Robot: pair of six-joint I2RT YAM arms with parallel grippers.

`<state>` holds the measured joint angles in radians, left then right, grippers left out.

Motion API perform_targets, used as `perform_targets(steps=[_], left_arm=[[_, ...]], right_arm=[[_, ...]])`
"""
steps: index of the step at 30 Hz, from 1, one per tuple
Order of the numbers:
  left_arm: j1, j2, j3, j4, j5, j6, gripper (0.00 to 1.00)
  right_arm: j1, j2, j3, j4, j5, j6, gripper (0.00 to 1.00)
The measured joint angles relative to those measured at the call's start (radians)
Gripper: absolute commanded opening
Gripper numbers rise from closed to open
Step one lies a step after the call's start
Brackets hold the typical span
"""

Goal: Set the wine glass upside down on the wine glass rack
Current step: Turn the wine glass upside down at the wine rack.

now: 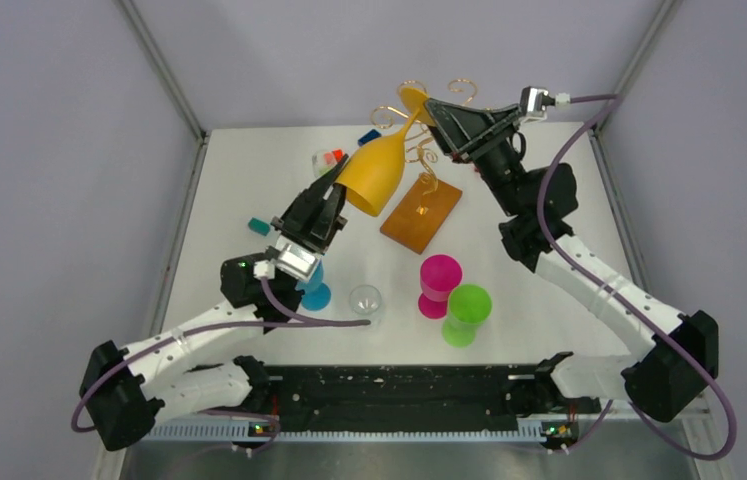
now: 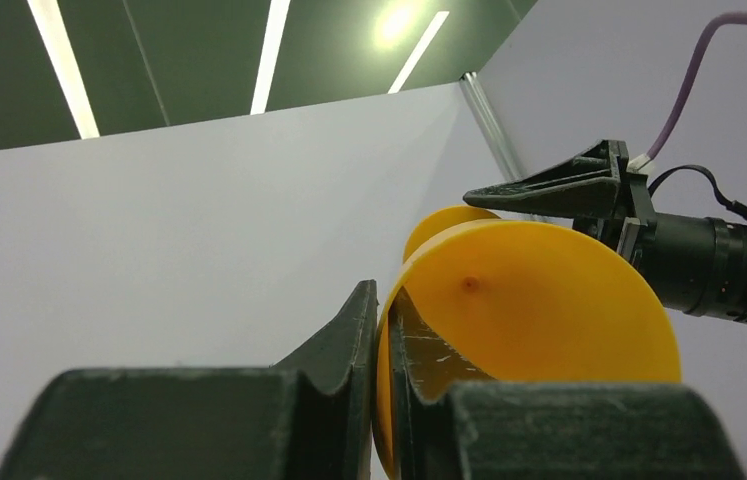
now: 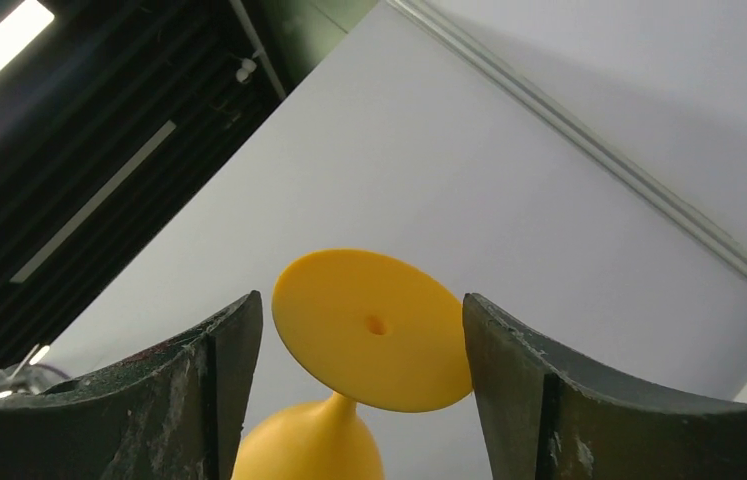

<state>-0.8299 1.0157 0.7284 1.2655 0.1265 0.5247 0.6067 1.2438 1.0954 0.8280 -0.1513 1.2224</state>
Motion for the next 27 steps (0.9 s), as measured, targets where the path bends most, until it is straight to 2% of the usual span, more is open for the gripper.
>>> perform_targets(steps=[5,15,21,27], left_arm=[[-0.042,0.034,0.000,0.006,-0.053,0.124,0.00],[-0.053,0.040,0.000,0.049,-0.138,0.227,0.00],[-0.053,0.040,0.000,0.050,-0.137,0.233,0.00],[-0.053,0.018,0.000,0.003,-0.058,0.216,0.00]], right_arm=[[0.000,-0.011,-0.030,-0.015,0.053,-0.024,0.79],[0.038,-0.093,-0.082,-0.091,0.075,-0.072,0.82],[0.039,-0.097,-0.082,-0.131,0.065,-0.085,0.80],[0.039,-0.064,-0.079,-0.117,0.003,-0.072,0.73]])
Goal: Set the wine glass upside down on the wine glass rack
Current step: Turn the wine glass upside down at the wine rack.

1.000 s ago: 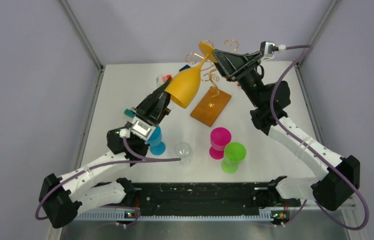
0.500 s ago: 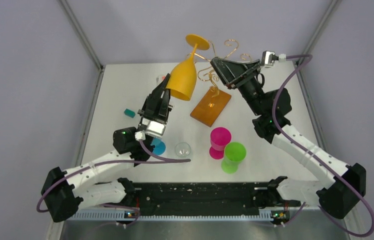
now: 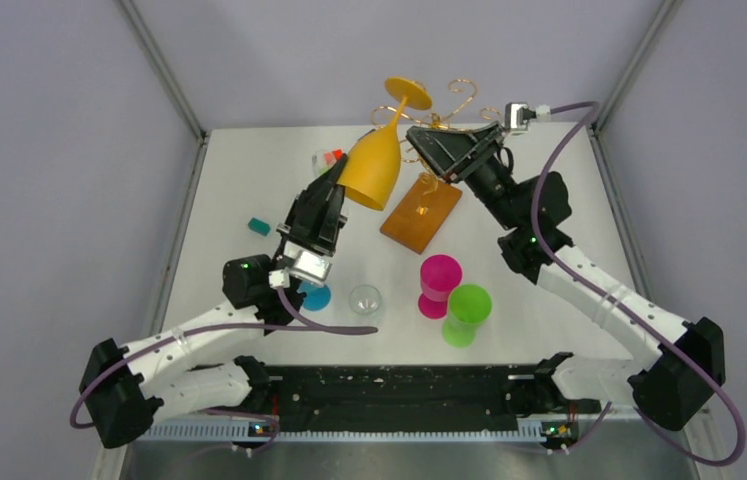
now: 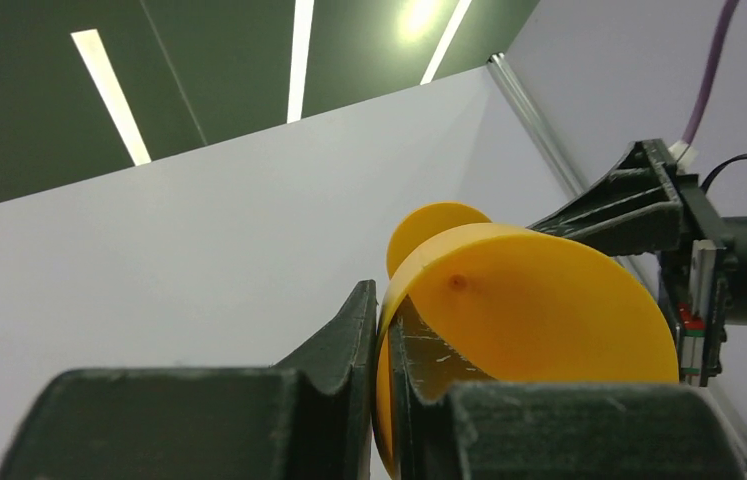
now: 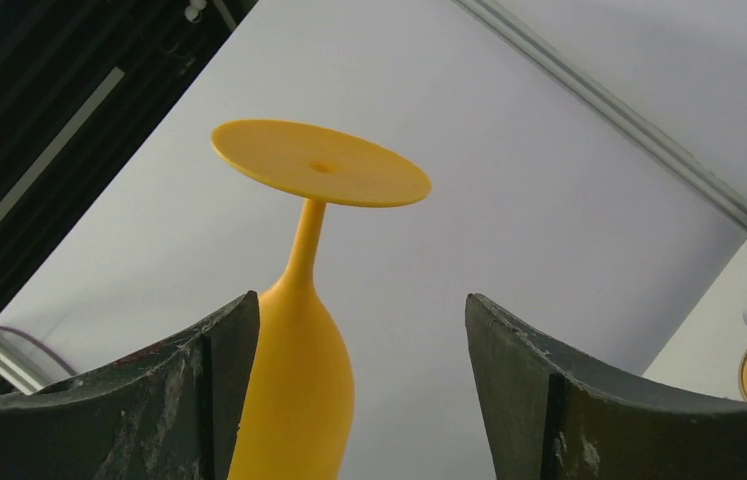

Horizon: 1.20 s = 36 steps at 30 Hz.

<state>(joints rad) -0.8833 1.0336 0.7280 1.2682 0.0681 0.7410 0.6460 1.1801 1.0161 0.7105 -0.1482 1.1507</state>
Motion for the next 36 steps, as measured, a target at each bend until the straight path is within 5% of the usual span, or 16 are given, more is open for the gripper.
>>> perform_targets(steps=[7,16,23,36], left_arm=[[-0.001,-0.006,0.000,-0.027,0.044,-0.018,0.00],[-0.004,-0.006,-0.005,-0.055,0.076,-0.032,0.00],[-0.008,-0.006,-0.013,-0.069,0.078,-0.036,0.00],[-0.025,0.016,-0.013,-0.067,0.042,0.005,0.00]], right_arm=[[0.000,0.057,0.000,0.055,-0.048,0.048,0.61],[0.000,0.058,0.001,0.108,-0.048,0.066,0.59],[0.000,0.059,0.001,0.121,-0.053,0.080,0.42],[0.000,0.085,0.014,0.136,-0.085,0.118,0.39]])
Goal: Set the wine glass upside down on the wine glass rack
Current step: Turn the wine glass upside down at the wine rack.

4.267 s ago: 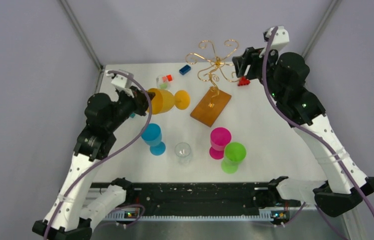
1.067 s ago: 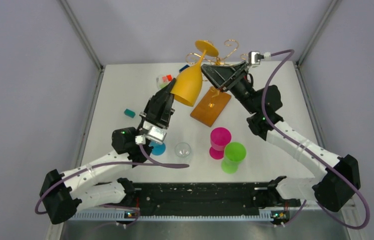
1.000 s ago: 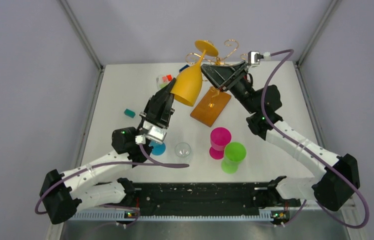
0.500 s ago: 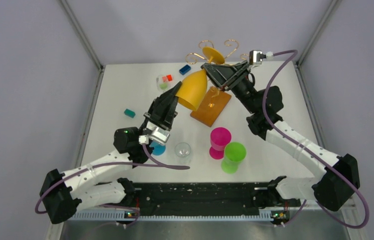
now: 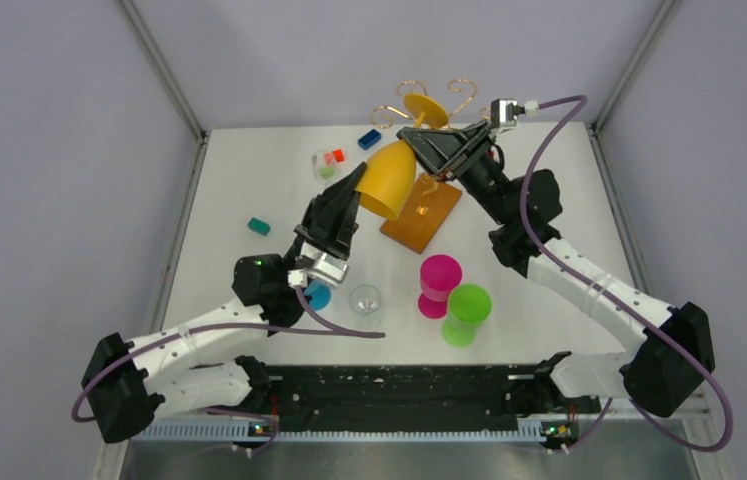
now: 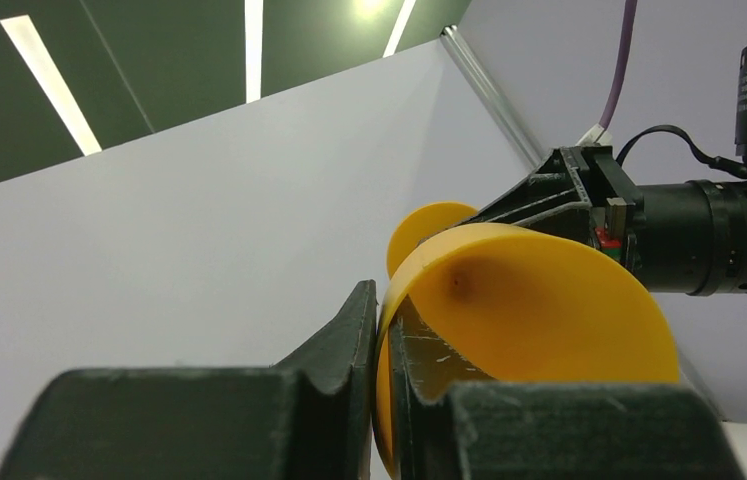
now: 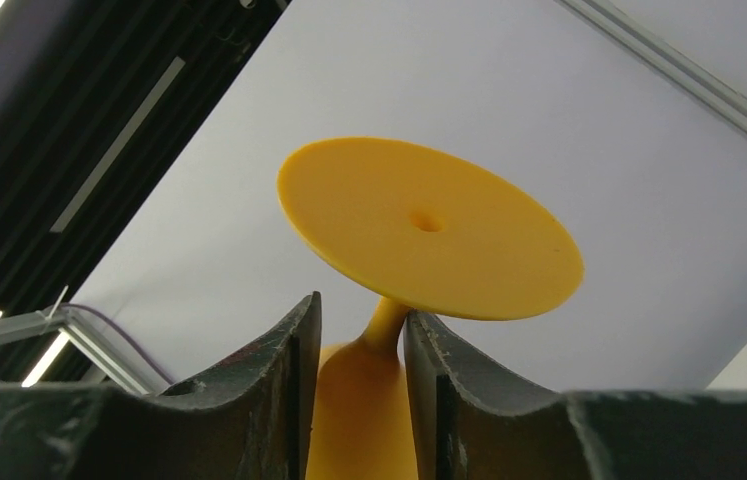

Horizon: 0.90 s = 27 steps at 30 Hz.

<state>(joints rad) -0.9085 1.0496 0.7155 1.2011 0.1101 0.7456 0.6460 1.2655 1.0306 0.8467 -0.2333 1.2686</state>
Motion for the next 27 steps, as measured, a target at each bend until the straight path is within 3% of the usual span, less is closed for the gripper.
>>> perform_targets(steps=[5,8,20,21,22,27], left_arm=[[-0.014,0.013,0.000,0.007,-0.036,0.043,0.00],[-0.018,0.021,0.000,0.018,-0.051,0.063,0.00],[-0.023,0.020,-0.004,0.047,-0.050,0.088,0.00],[-0.023,0.019,-0.006,0.050,-0.050,0.089,0.00],[-0.023,0.019,-0.008,0.053,-0.049,0.089,0.04],[-0.023,0.008,-0.019,0.047,-0.049,0.085,0.45]], right_arm=[[0.000,0.003,0.002,-0.003,-0.007,0.005,0.50],[0.000,0.005,0.007,-0.003,-0.008,0.007,0.49],[-0.001,0.006,0.010,-0.002,0.019,0.024,0.01],[-0.001,0.006,0.012,-0.001,0.022,0.027,0.00],[-0.001,0.006,0.013,0.000,0.024,0.029,0.00],[-0.001,0.006,0.013,0.002,0.022,0.027,0.00]])
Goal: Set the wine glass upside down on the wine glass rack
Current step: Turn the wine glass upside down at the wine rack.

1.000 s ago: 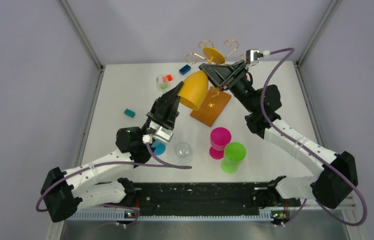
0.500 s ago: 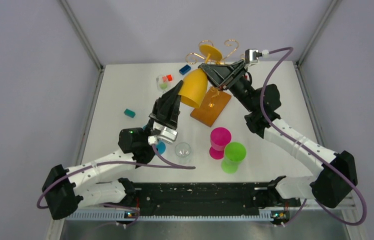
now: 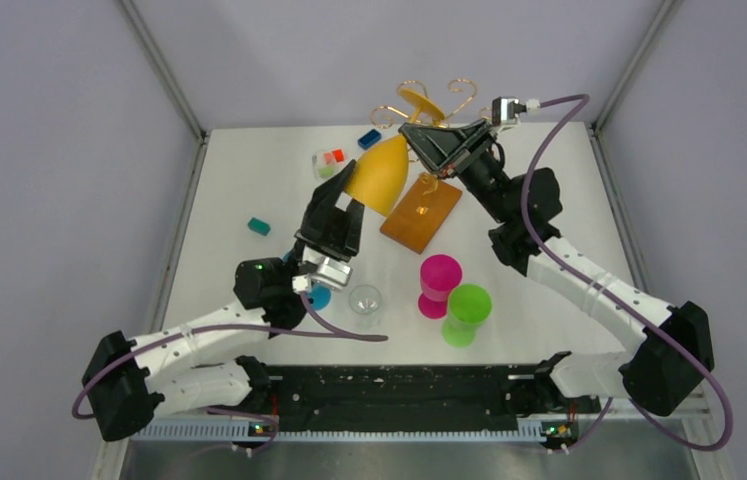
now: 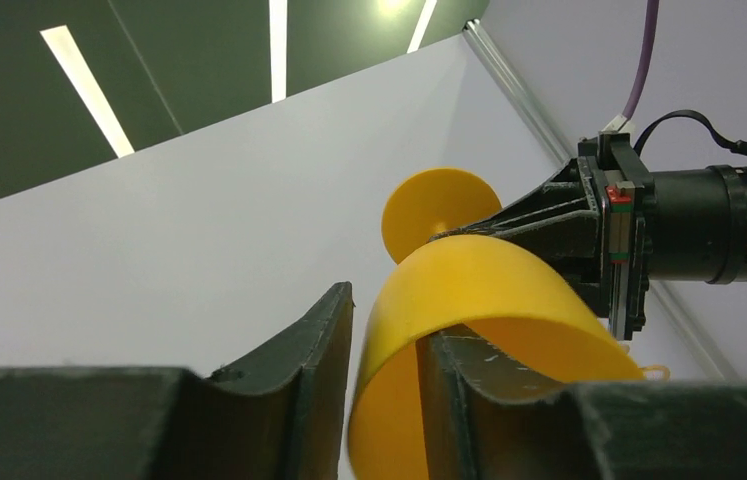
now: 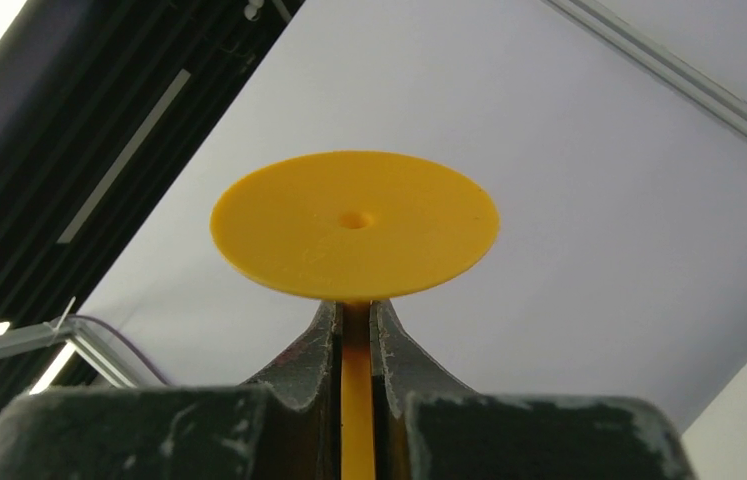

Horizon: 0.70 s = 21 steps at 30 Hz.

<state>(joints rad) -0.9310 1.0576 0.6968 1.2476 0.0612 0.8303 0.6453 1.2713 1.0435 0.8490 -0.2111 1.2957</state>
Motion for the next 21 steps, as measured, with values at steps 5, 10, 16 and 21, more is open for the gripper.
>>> perform_targets(steps=[5,10,16,21], left_arm=[[0.000,-0.019,-0.014,-0.029,-0.002,-0.031,0.79],[0.000,-0.094,-0.056,-0.117,-0.026,-0.089,0.88],[0.000,-0.230,-0.068,-0.259,-0.110,-0.184,0.83],[0.000,-0.277,-0.061,-0.362,-0.272,-0.281,0.65]], right_arm=[[0.001,-0.002,0.000,-0.016,-0.003,-0.048,0.00],[-0.005,-0.051,0.002,-0.107,0.011,-0.169,0.00],[-0.052,-0.182,0.125,-0.368,0.062,-0.467,0.00],[-0.065,-0.285,0.275,-0.635,0.198,-0.793,0.00]])
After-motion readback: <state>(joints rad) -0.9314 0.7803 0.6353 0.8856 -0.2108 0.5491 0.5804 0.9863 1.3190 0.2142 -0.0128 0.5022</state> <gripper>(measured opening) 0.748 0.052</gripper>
